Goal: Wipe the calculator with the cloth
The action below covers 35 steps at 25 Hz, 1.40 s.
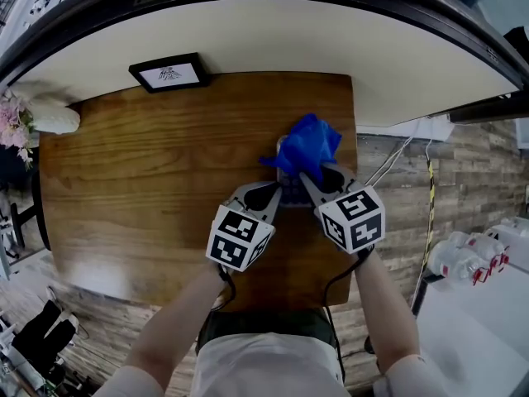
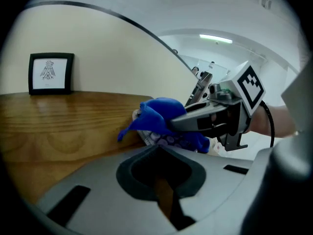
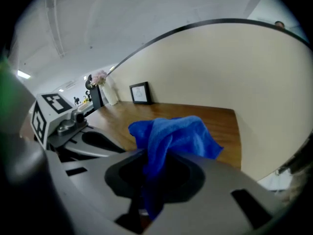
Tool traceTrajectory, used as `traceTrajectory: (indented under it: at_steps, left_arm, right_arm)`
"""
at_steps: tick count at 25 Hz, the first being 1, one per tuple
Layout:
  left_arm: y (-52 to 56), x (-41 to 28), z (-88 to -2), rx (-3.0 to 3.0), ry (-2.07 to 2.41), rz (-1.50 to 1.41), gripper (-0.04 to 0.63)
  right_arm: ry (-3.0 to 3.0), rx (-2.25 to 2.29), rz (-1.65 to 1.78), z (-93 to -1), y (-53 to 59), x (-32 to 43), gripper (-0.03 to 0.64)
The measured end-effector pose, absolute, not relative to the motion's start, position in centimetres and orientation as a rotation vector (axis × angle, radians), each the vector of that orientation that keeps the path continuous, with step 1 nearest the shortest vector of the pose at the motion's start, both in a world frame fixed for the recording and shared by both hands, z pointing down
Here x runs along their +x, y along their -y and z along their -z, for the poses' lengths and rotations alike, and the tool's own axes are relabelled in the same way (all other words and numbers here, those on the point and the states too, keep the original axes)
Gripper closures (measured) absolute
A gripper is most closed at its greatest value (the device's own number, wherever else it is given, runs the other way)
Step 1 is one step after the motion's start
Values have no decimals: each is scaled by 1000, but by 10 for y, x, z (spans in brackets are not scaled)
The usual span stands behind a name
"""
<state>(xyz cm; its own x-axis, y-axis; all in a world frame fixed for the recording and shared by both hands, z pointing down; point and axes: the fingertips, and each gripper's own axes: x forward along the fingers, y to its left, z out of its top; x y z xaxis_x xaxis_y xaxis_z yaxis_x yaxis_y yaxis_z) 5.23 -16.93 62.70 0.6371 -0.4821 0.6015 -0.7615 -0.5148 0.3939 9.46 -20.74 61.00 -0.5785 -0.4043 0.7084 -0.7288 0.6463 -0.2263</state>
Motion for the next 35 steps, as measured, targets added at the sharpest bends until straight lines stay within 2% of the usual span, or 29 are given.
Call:
traceTrajectory:
  at_steps: [10, 13, 18, 23, 35]
  left_arm:
    - [169, 53, -626, 2208, 967, -554, 594]
    - [170, 54, -626, 2219, 961, -557, 594]
    - [169, 53, -626, 2215, 970, -556, 594]
    - [169, 54, -626, 2220, 965, -561, 594]
    - [169, 52, -627, 2200, 980, -545, 594]
  right_arm:
    - [2226, 648, -740, -608, 138, 99, 538]
    - [2260, 629, -770, -595, 157, 106, 538]
    - [2281, 765, -600, -580, 212, 109, 537]
    - [2286, 924, -601, -592, 243, 103, 534]
    - [2200, 888, -686, -614, 191, 120, 535]
